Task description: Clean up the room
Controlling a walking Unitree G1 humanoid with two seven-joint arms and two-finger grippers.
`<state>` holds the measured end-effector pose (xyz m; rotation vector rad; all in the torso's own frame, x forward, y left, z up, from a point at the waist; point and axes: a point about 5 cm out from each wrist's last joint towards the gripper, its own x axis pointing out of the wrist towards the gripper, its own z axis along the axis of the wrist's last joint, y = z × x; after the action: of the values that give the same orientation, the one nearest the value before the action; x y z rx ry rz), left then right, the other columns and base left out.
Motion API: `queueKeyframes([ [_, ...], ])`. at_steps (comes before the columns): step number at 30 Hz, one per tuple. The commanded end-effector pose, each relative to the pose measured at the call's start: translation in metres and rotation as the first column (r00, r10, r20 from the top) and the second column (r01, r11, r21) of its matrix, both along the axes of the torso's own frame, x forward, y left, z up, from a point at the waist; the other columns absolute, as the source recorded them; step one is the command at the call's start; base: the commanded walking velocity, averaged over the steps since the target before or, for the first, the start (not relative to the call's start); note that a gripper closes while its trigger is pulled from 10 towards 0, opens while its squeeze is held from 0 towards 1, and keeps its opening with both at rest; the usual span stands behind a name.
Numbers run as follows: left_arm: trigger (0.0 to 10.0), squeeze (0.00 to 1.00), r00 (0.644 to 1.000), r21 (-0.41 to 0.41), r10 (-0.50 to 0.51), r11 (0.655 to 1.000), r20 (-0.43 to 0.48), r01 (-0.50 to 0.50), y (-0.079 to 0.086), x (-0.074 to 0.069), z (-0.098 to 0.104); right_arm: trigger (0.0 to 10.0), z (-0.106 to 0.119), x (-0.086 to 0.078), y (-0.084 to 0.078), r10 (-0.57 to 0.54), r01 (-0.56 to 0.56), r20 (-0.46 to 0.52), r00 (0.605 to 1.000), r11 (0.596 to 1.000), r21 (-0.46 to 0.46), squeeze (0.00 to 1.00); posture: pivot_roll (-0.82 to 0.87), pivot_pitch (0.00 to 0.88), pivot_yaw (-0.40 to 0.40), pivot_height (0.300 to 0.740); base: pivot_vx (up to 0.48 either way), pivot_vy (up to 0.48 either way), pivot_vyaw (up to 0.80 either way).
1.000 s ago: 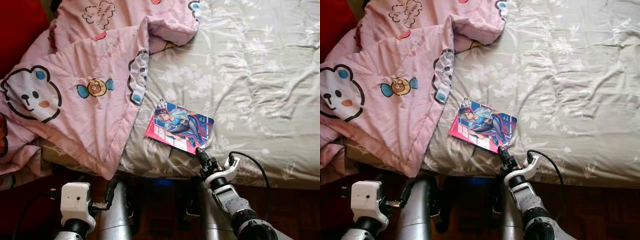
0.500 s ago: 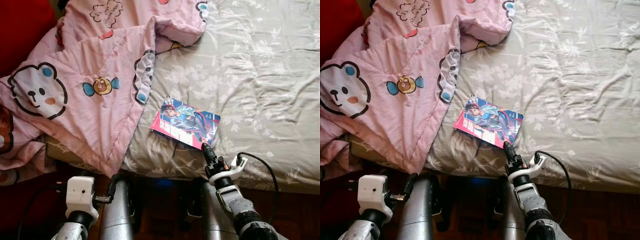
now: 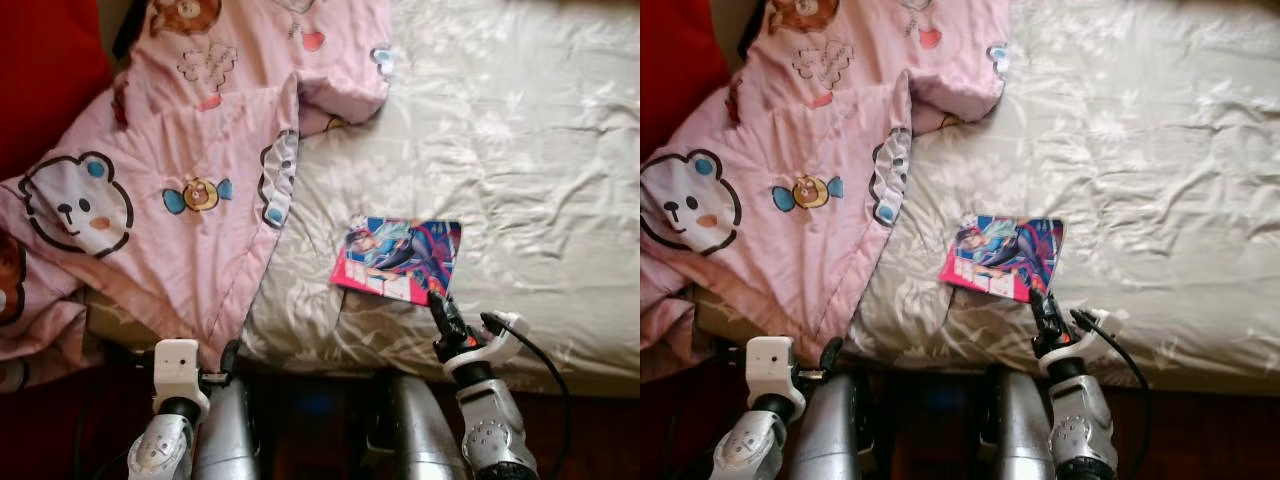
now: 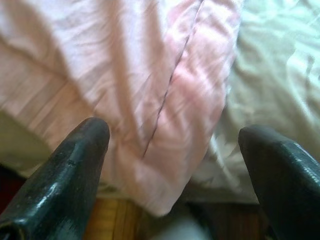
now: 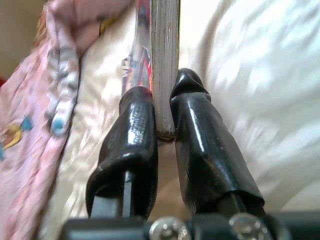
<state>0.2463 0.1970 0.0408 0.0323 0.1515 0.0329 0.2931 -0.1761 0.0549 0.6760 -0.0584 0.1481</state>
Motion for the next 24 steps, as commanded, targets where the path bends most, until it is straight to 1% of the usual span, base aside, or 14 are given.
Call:
queueKeyframes([
  [1,10.0,0.00,0.998,-0.003,0.019,1.000,-0.052,-0.020,0.002,-0.005,-0.016,0.0,0.003,-0.004,-0.004,-0.046,0.046,0.014,0.999,0.997,-0.061,0.00,-0.01,0.118,-0.058,0.605,0.000,0.000,0.00],
  [4,10.0,0.00,0.997,-0.008,0.026,1.000,-0.066,-0.027,0.002,0.001,-0.023,0.0,0.016,0.001,-0.002,-0.091,0.098,0.046,0.995,0.982,-0.164,0.00,-0.02,0.079,-0.062,0.605,0.000,0.000,0.00],
  [5,10.0,0.00,0.997,-0.020,0.035,0.999,-0.074,-0.037,0.003,0.002,-0.025,9.2,0.017,0.001,0.000,-0.092,0.100,0.048,0.995,0.971,-0.218,0.00,-0.02,0.063,-0.064,0.605,0.000,0.000,0.00],
  [6,10.0,0.00,0.996,-0.028,0.041,0.999,-0.081,-0.044,0.004,0.003,-0.027,9.2,0.018,0.002,0.001,-0.092,0.102,0.049,0.995,0.962,-0.255,0.00,-0.03,0.058,-0.065,0.605,0.000,0.000,0.00],
  [7,10.0,0.00,0.995,-0.041,0.048,0.998,-0.088,-0.052,0.004,0.005,-0.030,10.0,0.019,0.002,0.001,-0.100,0.109,0.048,0.994,0.951,-0.290,0.00,-0.02,0.044,-0.068,0.605,0.000,0.000,0.00],
  [9,10.0,0.00,0.992,-0.072,0.067,0.995,-0.108,-0.075,0.006,0.005,-0.035,10.0,0.019,0.001,0.000,-0.132,0.140,0.046,0.990,0.932,-0.334,0.00,-0.03,0.030,-0.072,0.605,0.000,0.000,0.00],
  [10,10.0,0.00,0.992,-0.072,0.067,0.995,-0.108,-0.075,0.006,0.005,-0.035,10.0,0.019,0.001,0.000,-0.132,0.140,0.046,0.990,0.932,-0.334,0.00,-0.03,0.030,-0.072,0.605,0.000,0.000,0.00],
  [12,10.0,0.00,0.986,-0.103,0.088,0.989,-0.144,-0.104,0.008,0.004,-0.042,10.0,0.016,0.000,-0.001,-0.158,0.160,0.033,0.987,0.933,-0.321,0.00,-0.03,0.016,-0.074,0.605,0.000,0.000,0.00],
  [13,10.0,0.00,0.975,-0.117,0.097,0.986,-0.201,-0.122,0.008,0.000,-0.053,10.0,0.009,-0.005,-0.001,-0.188,0.174,-0.004,0.982,0.919,-0.354,0.00,-0.04,0.000,-0.079,0.610,0.000,0.000,0.00],
  [14,10.0,0.00,0.975,-0.117,0.097,0.986,-0.201,-0.122,0.008,0.000,-0.053,10.0,0.009,-0.005,-0.001,-0.188,0.174,-0.004,0.982,0.919,-0.354,0.00,-0.04,0.000,-0.079,0.610,0.000,0.000,0.00],
  [16,10.0,0.00,0.967,-0.126,0.097,0.984,-0.236,-0.129,0.006,-0.001,-0.060,10.0,0.003,-0.006,0.002,-0.189,0.160,-0.043,0.981,0.915,-0.370,0.00,-0.04,0.000,-0.080,0.630,0.000,0.000,0.00],
  [20,10.0,0.00,0.958,-0.126,0.083,0.985,-0.275,-0.122,0.001,-0.002,-0.066,10.0,0.003,-0.007,0.006,-0.169,0.140,-0.039,0.985,0.908,-0.396,0.00,-0.05,0.000,-0.075,0.645,0.000,0.000,0.00],
  [22,10.0,0.00,0.947,-0.137,0.098,0.980,-0.304,-0.145,0.001,-0.003,-0.070,10.0,0.004,-0.005,0.008,-0.166,0.137,-0.035,0.986,0.900,-0.413,0.00,-0.06,0.000,-0.072,0.660,0.000,0.000,0.00],
  [24,10.0,0.00,0.945,-0.143,0.106,0.977,-0.310,-0.156,0.002,-0.003,-0.071,10.0,0.004,-0.004,0.008,-0.167,0.138,-0.033,0.985,0.897,-0.420,0.00,-0.06,0.000,-0.070,0.665,0.000,0.000,0.00],
])
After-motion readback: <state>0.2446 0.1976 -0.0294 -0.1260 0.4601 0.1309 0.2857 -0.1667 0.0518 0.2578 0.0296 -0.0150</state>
